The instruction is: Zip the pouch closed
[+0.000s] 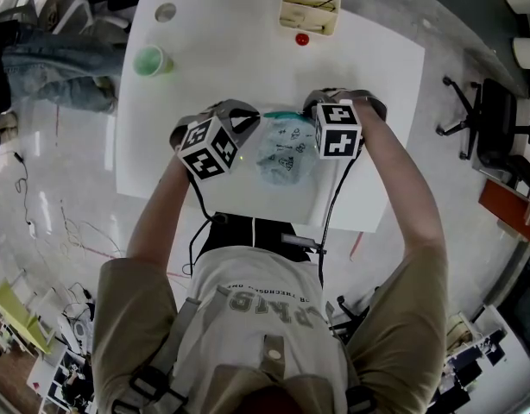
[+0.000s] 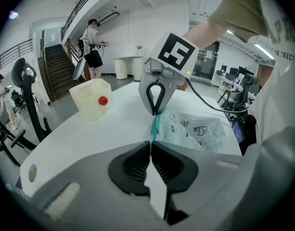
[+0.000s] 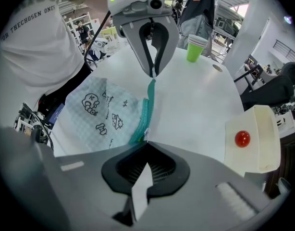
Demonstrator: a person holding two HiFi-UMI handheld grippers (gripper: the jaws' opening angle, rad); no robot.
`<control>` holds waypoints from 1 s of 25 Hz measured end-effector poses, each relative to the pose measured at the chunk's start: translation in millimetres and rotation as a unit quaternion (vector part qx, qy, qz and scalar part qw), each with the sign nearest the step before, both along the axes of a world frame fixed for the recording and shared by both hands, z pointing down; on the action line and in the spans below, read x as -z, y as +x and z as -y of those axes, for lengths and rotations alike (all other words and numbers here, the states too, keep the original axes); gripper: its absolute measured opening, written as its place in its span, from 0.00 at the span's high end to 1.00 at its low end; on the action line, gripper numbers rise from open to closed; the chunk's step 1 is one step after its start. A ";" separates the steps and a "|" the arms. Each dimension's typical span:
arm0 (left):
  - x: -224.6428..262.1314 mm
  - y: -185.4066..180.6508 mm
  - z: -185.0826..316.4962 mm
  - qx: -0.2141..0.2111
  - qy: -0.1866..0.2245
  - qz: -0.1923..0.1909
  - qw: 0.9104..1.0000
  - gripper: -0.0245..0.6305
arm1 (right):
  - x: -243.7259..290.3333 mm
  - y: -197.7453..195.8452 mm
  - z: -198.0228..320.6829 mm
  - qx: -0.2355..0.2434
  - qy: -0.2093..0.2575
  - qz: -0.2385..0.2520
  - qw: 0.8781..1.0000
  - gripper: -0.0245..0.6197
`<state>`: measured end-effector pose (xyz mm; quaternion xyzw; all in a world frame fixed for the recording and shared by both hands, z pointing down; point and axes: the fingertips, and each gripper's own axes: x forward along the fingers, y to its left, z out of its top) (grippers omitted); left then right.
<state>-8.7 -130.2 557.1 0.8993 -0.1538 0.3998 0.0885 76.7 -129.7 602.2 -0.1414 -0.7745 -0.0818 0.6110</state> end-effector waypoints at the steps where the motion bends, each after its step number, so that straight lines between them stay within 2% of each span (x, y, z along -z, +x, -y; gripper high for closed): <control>1: -0.2 -0.1 -0.1 0.000 0.000 0.001 1.000 0.93 | -0.3 0.8 0.1 0.001 0.001 -0.002 1.000 0.96; 25: -4.4 -2.9 -3.6 0.009 -0.007 0.005 1.000 0.93 | -2.7 22.3 -2.4 -0.010 0.004 -0.019 1.000 0.96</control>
